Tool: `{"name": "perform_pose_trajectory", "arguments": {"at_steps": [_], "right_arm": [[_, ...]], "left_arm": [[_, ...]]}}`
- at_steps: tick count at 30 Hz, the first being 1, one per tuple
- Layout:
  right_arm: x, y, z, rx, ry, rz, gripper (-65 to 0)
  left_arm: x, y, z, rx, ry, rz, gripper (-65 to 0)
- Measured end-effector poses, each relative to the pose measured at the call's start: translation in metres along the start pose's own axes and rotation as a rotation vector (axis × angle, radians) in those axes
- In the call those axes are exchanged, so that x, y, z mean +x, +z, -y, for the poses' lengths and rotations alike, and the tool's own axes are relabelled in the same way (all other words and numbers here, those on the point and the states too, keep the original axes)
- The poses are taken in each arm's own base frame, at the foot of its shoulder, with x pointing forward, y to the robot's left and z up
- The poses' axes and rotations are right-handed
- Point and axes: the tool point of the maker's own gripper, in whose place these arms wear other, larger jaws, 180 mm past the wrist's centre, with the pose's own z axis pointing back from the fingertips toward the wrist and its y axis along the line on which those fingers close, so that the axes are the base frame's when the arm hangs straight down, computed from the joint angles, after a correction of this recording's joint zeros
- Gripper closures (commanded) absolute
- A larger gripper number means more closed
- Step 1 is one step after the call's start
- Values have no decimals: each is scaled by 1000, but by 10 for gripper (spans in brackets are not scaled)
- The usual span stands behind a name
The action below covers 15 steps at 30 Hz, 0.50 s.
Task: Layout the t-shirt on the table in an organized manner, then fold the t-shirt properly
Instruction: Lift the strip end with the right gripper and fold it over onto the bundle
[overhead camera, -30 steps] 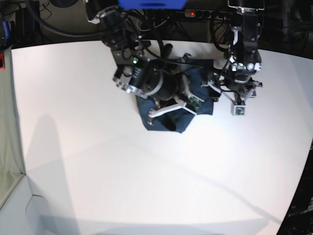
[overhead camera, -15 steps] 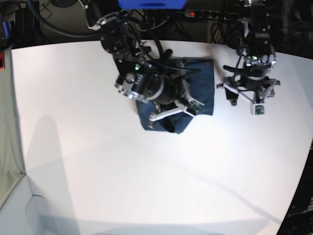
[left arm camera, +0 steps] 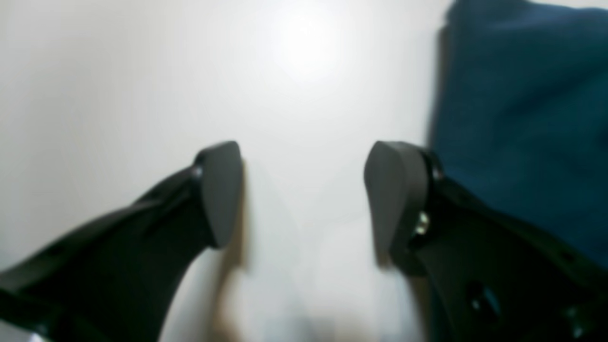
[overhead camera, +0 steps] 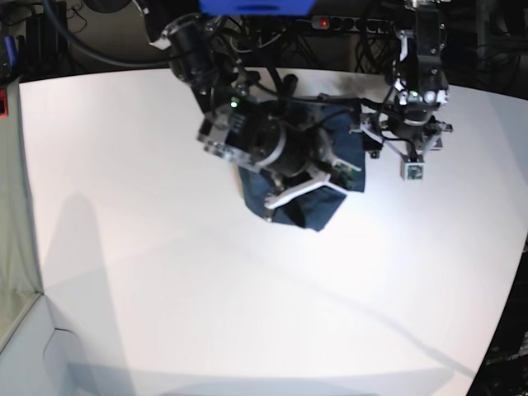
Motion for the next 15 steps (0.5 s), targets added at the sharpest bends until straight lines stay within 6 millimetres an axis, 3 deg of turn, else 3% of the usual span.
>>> {"name": "perform_pose_trajectory", "arguments": {"at_steps": [5, 12, 15], "right_arm": [[14, -7, -26, 69, 44, 35, 0], [-9, -28, -28, 112, 59, -55, -2], [-11, -32, -26, 115, 63, -64, -94]], "left_arm": [[0, -1, 1, -4, 0, 1, -418], [-1, 0, 0, -3, 3, 3, -418], [-3, 1, -1, -1, 5, 4, -418]]}}
